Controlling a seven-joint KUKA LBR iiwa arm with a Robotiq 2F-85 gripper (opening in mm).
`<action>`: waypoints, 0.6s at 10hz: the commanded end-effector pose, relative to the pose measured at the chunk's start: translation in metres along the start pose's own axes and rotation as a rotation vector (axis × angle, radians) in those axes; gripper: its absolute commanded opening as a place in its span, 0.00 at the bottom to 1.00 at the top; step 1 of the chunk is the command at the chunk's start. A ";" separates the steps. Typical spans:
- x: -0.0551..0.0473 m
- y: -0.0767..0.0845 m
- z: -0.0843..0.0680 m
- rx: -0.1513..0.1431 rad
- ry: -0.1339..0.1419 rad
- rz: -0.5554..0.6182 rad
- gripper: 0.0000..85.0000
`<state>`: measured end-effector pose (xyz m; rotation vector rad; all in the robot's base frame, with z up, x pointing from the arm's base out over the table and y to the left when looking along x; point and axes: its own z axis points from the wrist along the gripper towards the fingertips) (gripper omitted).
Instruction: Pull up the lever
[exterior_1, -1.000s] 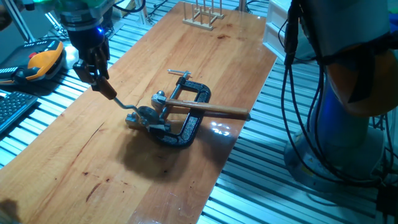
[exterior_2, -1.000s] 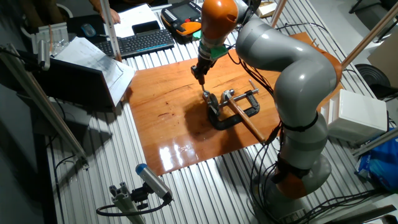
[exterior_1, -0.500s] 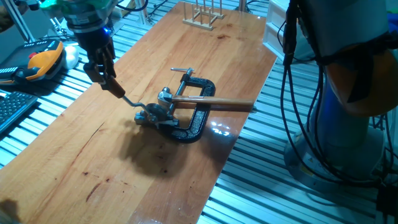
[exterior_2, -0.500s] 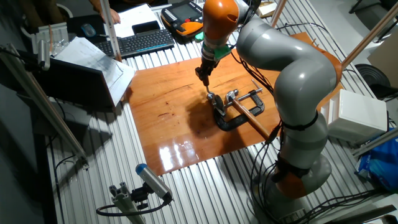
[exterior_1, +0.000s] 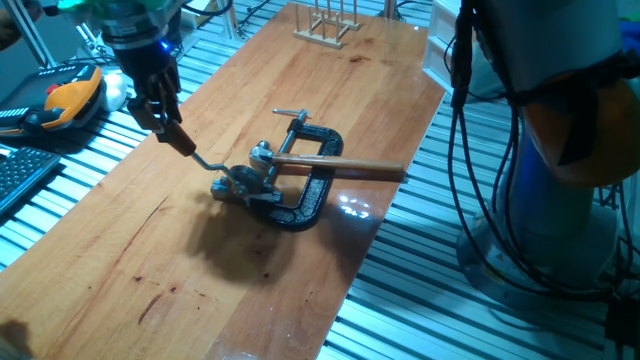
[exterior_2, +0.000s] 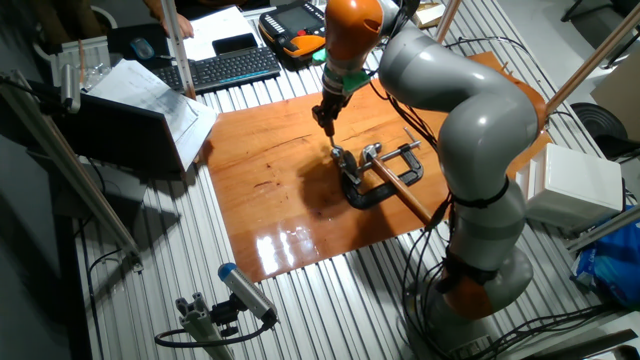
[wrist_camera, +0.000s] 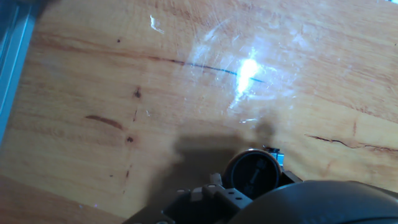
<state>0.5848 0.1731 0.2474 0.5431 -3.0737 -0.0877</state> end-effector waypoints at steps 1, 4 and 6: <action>-0.003 0.000 -0.001 -0.004 0.001 -0.001 0.00; -0.021 0.000 -0.008 0.005 0.004 -0.003 0.00; -0.032 0.001 -0.007 0.013 -0.005 -0.001 0.00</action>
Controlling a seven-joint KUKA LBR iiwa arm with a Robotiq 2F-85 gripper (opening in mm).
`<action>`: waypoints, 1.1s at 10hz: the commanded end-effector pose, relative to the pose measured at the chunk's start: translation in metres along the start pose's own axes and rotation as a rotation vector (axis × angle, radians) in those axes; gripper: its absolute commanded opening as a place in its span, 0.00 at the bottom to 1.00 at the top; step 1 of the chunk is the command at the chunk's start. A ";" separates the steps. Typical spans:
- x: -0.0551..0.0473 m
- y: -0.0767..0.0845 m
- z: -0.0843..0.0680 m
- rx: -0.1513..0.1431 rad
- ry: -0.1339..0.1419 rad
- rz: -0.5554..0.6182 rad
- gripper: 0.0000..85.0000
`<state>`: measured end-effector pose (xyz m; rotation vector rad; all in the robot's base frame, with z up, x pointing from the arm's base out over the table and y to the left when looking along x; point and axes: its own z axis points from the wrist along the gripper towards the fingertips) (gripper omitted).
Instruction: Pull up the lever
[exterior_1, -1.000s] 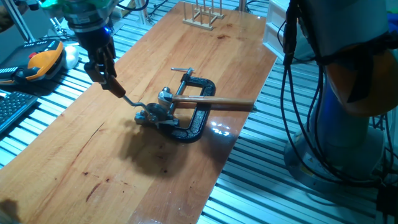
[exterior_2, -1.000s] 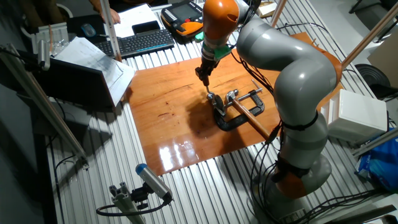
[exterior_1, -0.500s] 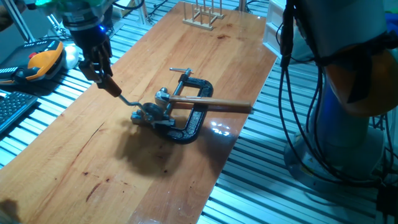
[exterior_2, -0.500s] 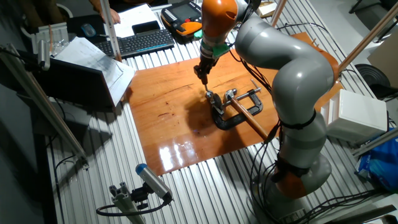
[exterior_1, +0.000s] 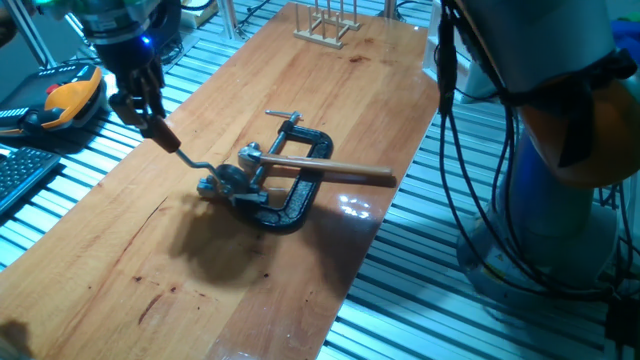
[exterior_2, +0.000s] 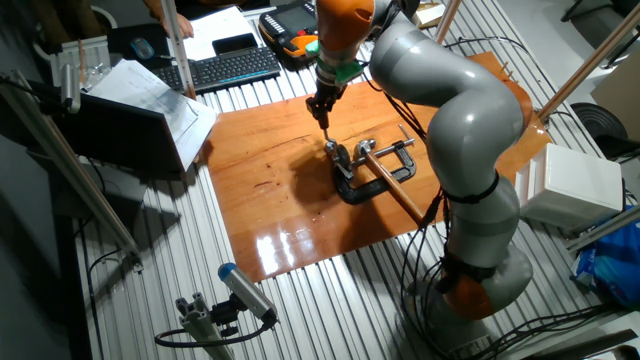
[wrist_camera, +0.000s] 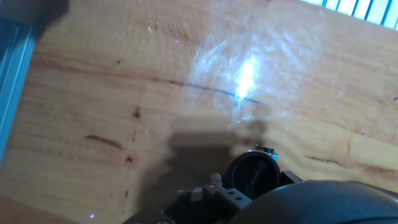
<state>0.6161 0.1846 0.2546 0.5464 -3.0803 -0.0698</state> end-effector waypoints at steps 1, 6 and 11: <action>-0.004 -0.002 0.000 -0.001 -0.001 -0.003 0.00; -0.030 -0.006 -0.007 0.006 0.008 0.000 0.00; -0.036 -0.007 0.000 -0.005 0.011 0.002 0.00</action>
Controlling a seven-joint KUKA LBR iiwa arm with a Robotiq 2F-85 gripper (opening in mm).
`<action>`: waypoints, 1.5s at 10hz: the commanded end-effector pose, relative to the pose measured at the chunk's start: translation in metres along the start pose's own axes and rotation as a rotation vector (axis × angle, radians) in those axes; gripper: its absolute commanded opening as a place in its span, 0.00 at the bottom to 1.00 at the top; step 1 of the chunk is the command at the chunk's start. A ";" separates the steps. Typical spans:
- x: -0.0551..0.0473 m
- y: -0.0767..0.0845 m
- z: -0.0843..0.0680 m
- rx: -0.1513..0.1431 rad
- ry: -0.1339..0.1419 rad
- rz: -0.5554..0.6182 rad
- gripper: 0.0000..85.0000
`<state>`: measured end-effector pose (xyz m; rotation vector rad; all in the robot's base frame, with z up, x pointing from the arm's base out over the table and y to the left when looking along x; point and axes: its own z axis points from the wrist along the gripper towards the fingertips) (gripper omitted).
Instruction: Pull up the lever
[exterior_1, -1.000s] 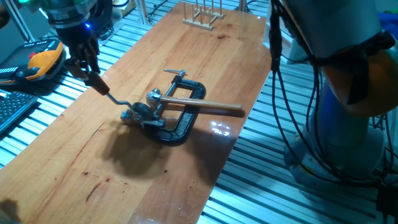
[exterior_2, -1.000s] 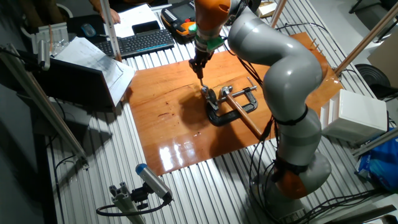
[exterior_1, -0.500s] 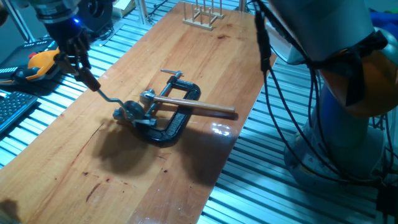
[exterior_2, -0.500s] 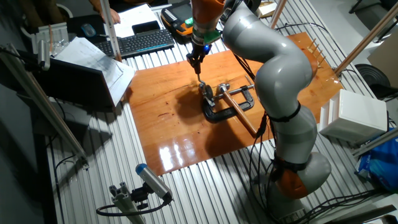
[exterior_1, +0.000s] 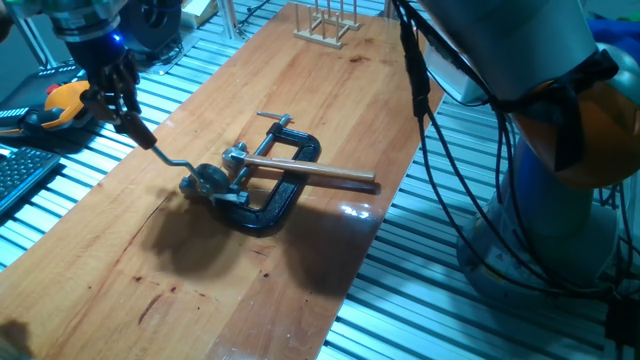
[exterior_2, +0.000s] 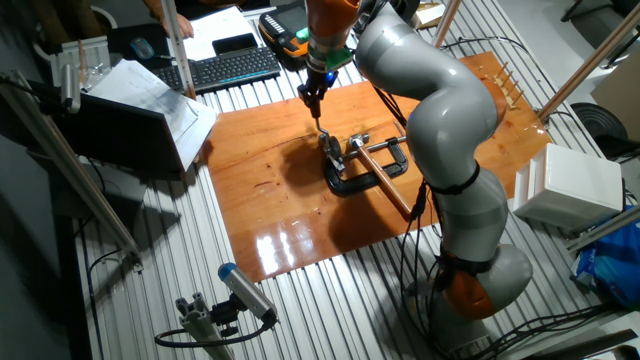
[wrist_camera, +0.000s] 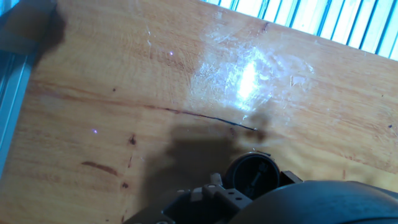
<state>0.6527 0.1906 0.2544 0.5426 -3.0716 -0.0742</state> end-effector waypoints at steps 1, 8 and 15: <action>0.001 0.001 0.000 0.002 -0.001 0.002 0.00; -0.002 0.002 0.012 0.005 0.011 -0.001 0.00; -0.002 0.004 0.012 0.008 0.028 0.009 0.00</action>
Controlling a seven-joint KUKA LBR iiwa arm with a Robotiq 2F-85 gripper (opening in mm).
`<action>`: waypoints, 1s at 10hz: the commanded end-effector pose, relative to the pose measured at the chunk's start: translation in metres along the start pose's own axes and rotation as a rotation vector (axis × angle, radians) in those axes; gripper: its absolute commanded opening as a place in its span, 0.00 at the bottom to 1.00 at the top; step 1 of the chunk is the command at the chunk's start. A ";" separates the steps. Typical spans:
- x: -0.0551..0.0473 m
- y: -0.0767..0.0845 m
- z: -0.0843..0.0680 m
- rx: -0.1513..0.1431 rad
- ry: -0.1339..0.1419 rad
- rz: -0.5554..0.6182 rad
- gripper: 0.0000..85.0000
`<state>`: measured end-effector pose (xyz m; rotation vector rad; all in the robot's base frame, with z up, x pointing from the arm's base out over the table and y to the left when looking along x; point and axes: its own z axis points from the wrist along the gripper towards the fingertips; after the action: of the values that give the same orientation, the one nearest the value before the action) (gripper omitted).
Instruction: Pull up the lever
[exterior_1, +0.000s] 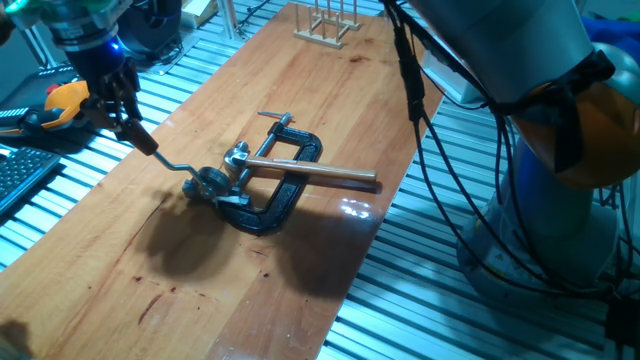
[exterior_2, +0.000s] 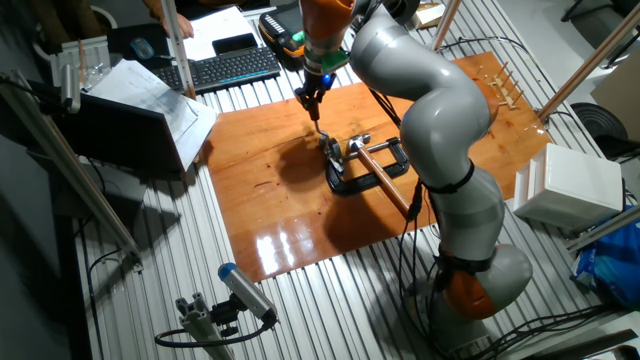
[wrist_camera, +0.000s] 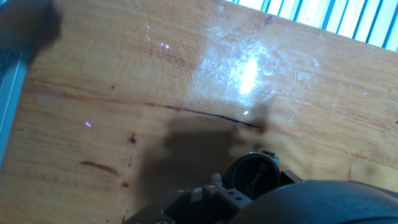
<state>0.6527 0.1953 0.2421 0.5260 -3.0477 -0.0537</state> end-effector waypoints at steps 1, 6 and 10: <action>0.000 0.000 0.000 -0.001 -0.001 0.003 0.00; -0.001 -0.001 0.003 0.003 -0.004 0.017 0.20; -0.002 0.000 0.005 -0.002 -0.014 0.032 0.40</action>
<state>0.6551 0.1963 0.2379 0.4776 -3.0702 -0.0601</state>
